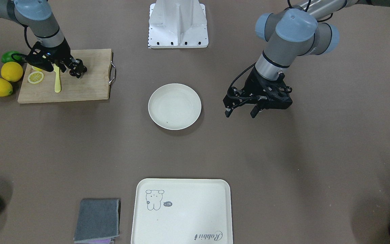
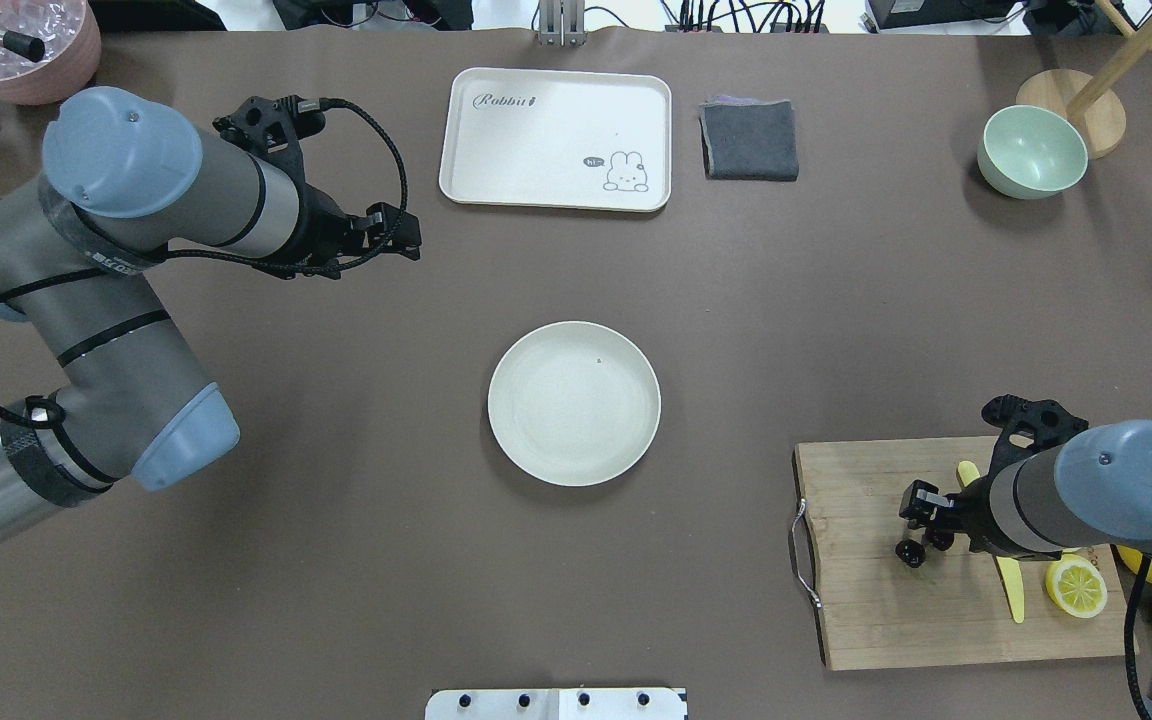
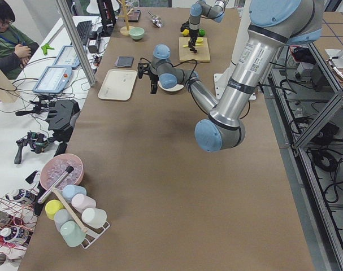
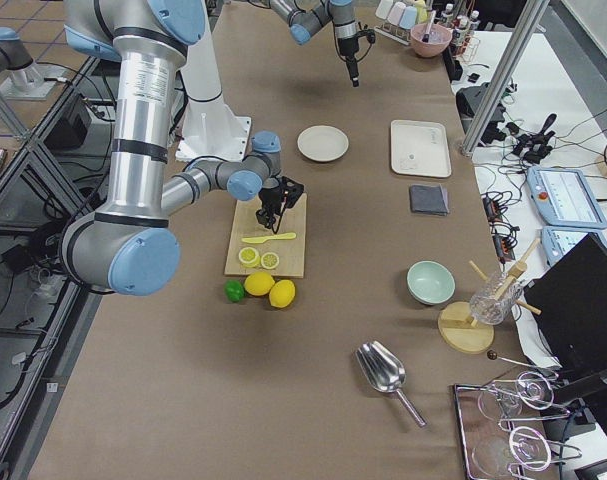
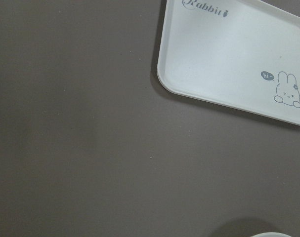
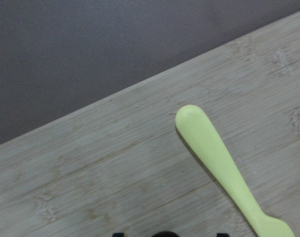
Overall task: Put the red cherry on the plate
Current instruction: 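Close the right gripper on the cherry stems and lift them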
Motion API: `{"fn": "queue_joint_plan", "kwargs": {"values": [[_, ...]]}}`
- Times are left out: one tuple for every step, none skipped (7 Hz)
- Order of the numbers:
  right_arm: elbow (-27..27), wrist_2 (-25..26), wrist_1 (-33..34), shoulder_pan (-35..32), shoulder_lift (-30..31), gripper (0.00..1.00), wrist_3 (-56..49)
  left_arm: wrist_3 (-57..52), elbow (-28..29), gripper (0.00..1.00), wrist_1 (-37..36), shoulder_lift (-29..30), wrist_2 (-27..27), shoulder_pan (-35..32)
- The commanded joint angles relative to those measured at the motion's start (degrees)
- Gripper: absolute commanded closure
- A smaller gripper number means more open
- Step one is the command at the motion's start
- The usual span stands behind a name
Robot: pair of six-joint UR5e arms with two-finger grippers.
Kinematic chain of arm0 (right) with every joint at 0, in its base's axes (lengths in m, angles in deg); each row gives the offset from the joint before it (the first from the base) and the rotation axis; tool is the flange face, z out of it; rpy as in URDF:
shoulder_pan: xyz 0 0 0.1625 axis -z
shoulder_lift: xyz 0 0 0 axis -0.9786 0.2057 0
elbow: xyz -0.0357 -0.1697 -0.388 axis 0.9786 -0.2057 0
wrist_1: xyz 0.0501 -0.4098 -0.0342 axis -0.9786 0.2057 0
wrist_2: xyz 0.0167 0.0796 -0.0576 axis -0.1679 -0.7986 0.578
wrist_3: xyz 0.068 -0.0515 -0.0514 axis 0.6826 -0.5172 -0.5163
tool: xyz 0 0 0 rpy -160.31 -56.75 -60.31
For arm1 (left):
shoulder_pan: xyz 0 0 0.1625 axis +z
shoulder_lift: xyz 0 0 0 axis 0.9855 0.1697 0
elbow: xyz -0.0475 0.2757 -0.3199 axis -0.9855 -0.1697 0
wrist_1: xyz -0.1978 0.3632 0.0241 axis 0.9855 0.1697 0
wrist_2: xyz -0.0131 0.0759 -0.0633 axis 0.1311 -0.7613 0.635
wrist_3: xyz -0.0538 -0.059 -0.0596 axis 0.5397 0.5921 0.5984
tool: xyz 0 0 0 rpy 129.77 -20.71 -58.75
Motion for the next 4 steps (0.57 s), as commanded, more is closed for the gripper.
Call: {"fn": "queue_joint_plan", "kwargs": {"values": [[0.0,0.4,0.0,1.1,-0.2,0.3,0.2,0.0,-0.1,0.02,0.0,-0.1,-0.1,0.0],[-0.1,1.1,0.0,1.4,-0.2,0.33,0.2,-0.1,-0.1,0.02,0.0,-0.1,-0.1,0.0],[-0.5,1.3,0.0,2.2,-0.2,0.47,0.4,0.0,-0.2,0.02,0.0,0.1,0.0,0.0],[-0.7,1.3,0.0,2.3,-0.4,0.77,0.4,0.0,-0.2,0.02,0.0,-0.1,0.0,0.0]]}}
